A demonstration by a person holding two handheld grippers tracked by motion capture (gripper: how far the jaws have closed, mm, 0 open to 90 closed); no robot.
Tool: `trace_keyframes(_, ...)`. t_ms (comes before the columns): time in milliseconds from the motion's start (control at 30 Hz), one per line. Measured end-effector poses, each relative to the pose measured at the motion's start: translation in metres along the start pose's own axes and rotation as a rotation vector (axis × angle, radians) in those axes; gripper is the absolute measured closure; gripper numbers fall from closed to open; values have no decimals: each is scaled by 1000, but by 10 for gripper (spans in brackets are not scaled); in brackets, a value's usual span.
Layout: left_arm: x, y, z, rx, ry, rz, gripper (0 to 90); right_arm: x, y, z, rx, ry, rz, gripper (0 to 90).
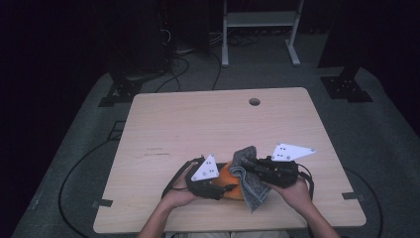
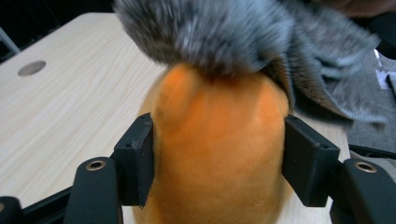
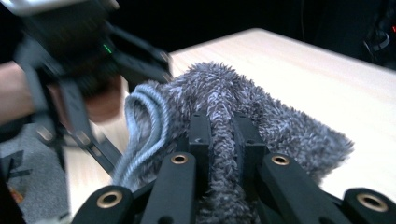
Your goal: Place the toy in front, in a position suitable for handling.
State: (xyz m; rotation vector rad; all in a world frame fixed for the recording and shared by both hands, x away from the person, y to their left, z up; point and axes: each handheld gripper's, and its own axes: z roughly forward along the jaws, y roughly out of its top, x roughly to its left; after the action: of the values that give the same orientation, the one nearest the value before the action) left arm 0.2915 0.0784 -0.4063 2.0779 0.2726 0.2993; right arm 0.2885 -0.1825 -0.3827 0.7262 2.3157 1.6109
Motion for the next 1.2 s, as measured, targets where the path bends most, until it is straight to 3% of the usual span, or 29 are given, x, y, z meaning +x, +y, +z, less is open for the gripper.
trace_keyframes(67,3,-2,-2,-6,-6,-15,350,-8,-14,5,27,-15,26,797)
trace_keyframes(133,4,-1,-2,-11,-8,-21,352,-15,-25,3,18,-16,68,797)
trace_keyframes(167,4,-1,-2,-14,-6,-24,352,-22,-33,-2,40,-43,86,797)
trace_keyframes(300,5,6,-10,-31,-4,-27,352,-28,-43,-10,89,-80,95,797)
trace_keyframes(367,4,9,-11,-27,11,-19,354,-26,-42,-18,57,-82,102,797)
trace_keyframes(433,4,12,-9,-7,22,-20,355,-21,-33,-24,-8,-70,89,796)
trace_keyframes(467,3,13,-7,8,25,-11,355,-16,-26,-24,-44,-52,73,796)
trace_keyframes(533,0,12,-1,20,23,0,355,-8,-17,-18,-60,-33,48,796)
trace_keyframes(633,-1,9,10,28,22,-11,333,-3,-15,-3,-2,-46,-3,797)
trace_keyframes(700,3,6,11,4,1,-30,254,-9,-21,1,-1,-44,32,797)
trace_keyframes(767,8,3,7,3,-62,-64,179,-14,-26,1,7,-47,48,797)
trace_keyframes(800,10,2,3,3,-66,-61,154,-16,-28,1,13,-50,56,797)
trace_keyframes(833,13,-1,-2,8,-36,-60,127,-17,-30,0,18,-49,58,798)
trace_keyframes(867,16,-2,-5,11,-33,-71,105,-18,-31,-1,23,-62,51,798)
trace_keyframes(933,21,-7,-6,8,-50,-105,99,-20,-33,-2,20,-64,61,797)
trace_keyframes(1000,21,-11,0,55,-77,-108,86,-22,-34,-3,19,-68,68,797)
trace_keyframes(1133,19,-18,18,116,-88,-123,56,-23,-37,-3,19,-74,72,797)
trace_keyframes(1167,18,-19,19,84,-84,-132,79,-24,-38,-4,24,-77,72,797)
trace_keyframes(1200,18,-18,17,56,-72,-127,159,-25,-38,-6,28,-88,74,797)
